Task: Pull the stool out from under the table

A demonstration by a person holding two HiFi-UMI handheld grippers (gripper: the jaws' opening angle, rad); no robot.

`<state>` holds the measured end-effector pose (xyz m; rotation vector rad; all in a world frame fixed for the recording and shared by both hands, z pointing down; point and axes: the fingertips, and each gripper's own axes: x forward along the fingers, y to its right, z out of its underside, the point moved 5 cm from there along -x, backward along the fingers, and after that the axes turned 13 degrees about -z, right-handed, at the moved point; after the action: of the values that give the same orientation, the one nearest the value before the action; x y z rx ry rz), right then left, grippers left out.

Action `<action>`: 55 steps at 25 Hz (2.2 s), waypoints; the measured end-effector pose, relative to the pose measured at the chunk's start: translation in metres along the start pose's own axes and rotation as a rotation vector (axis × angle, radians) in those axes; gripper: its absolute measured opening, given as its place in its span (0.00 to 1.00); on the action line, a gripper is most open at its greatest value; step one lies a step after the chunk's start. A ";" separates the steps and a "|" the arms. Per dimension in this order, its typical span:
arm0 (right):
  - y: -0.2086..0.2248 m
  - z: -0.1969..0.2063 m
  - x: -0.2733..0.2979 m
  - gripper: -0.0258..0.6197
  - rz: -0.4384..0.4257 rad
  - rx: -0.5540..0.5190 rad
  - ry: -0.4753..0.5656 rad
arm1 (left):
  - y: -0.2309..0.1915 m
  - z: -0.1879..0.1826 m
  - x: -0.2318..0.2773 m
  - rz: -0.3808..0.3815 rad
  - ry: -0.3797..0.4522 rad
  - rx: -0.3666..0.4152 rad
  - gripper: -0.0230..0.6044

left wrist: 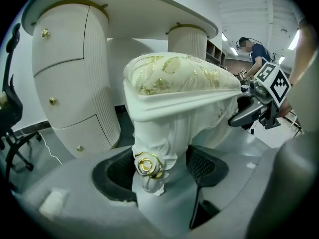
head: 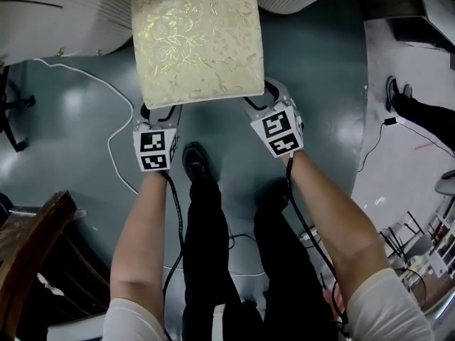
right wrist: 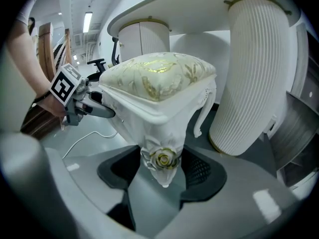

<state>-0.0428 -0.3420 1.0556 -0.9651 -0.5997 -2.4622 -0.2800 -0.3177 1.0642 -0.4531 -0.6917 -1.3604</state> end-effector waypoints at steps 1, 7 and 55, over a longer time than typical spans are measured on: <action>-0.007 0.008 -0.003 0.43 -0.006 0.006 -0.007 | 0.003 0.007 -0.007 -0.001 -0.011 0.000 0.53; 0.111 -0.101 0.076 0.43 -0.050 0.083 -0.039 | -0.075 -0.100 0.121 0.013 -0.105 0.034 0.53; -0.131 0.045 -0.054 0.45 -0.131 0.072 -0.177 | 0.009 0.066 -0.150 -0.032 -0.250 0.007 0.58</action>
<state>-0.0529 -0.1992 1.0164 -1.1560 -0.8291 -2.4648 -0.2930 -0.1632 1.0103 -0.6153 -0.9111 -1.3436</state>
